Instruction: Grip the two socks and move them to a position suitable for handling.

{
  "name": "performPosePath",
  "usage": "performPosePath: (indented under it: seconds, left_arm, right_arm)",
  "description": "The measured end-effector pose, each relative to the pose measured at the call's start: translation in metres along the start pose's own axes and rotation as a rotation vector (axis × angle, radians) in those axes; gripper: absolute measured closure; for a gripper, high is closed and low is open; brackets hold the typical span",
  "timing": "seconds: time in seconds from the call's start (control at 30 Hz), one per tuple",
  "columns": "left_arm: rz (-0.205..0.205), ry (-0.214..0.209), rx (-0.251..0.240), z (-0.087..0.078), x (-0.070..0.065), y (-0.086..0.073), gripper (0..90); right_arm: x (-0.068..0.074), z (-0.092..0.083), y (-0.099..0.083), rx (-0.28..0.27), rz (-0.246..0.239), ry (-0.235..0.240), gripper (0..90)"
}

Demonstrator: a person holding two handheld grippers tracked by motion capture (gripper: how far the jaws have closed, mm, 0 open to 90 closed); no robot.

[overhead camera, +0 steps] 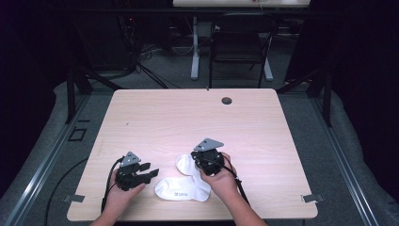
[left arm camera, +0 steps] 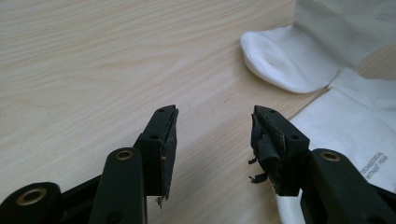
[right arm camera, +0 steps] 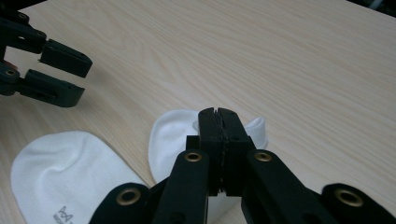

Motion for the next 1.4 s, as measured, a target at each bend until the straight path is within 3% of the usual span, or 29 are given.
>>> performPosePath:
  seconds: [0.1, 0.27, 0.4, 0.63, 0.77, 0.87, 1.0, 1.13, 1.2, 1.4]
  left_arm:
    - [0.007, -0.012, -0.002, 0.001, -0.004, 0.004, 53.3]
    - [0.053, -0.028, 0.0, 0.011, -0.012, 0.016, 59.5]
    - [0.09, -0.031, 0.011, 0.027, -0.022, 0.028, 64.2]
    - [0.09, -0.063, 0.019, 0.05, -0.035, 0.04, 68.4]
    - [0.123, -0.092, 0.046, 0.064, -0.045, 0.045, 75.8]
    - [0.132, -0.086, 0.068, 0.072, -0.047, 0.048, 75.3]
    - [0.135, -0.076, 0.098, 0.082, -0.047, 0.049, 66.4]
    - [0.17, -0.052, 0.159, 0.089, -0.047, 0.046, 72.1]
    - [0.184, -0.043, 0.151, 0.09, -0.047, 0.044, 75.3]
    - [0.162, -0.031, 0.163, 0.088, -0.041, 0.045, 86.6]
  right_arm:
    - [-0.006, -0.003, -0.003, -0.005, 0.019, -0.002, 90.0]
    - [-0.016, -0.008, -0.011, -0.013, 0.054, -0.007, 89.9]
    - [-0.022, -0.012, -0.017, -0.023, 0.063, -0.013, 90.0]
    - [-0.029, -0.016, -0.026, -0.021, 0.072, -0.026, 89.9]
    - [-0.034, -0.017, -0.032, -0.016, 0.084, -0.03, 89.9]
    - [-0.037, -0.017, -0.035, -0.019, 0.099, -0.03, 89.9]
    - [-0.039, -0.017, -0.038, -0.012, 0.099, -0.029, 89.9]
    - [-0.04, -0.017, -0.04, -0.019, 0.106, -0.028, 89.9]
    - [-0.041, -0.018, -0.041, -0.016, 0.101, -0.028, 89.9]
    - [-0.045, -0.017, -0.046, -0.016, 0.12, -0.042, 89.9]
Point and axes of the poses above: each handheld gripper's, and its own axes: z roughly forward along the jaws, y roughly out of its top, x roughly to its left, the point moved 1 cm from there along z, roughly forward along the jaws, and after that the axes turned 1 degree about -y, right-handed, at the moved point
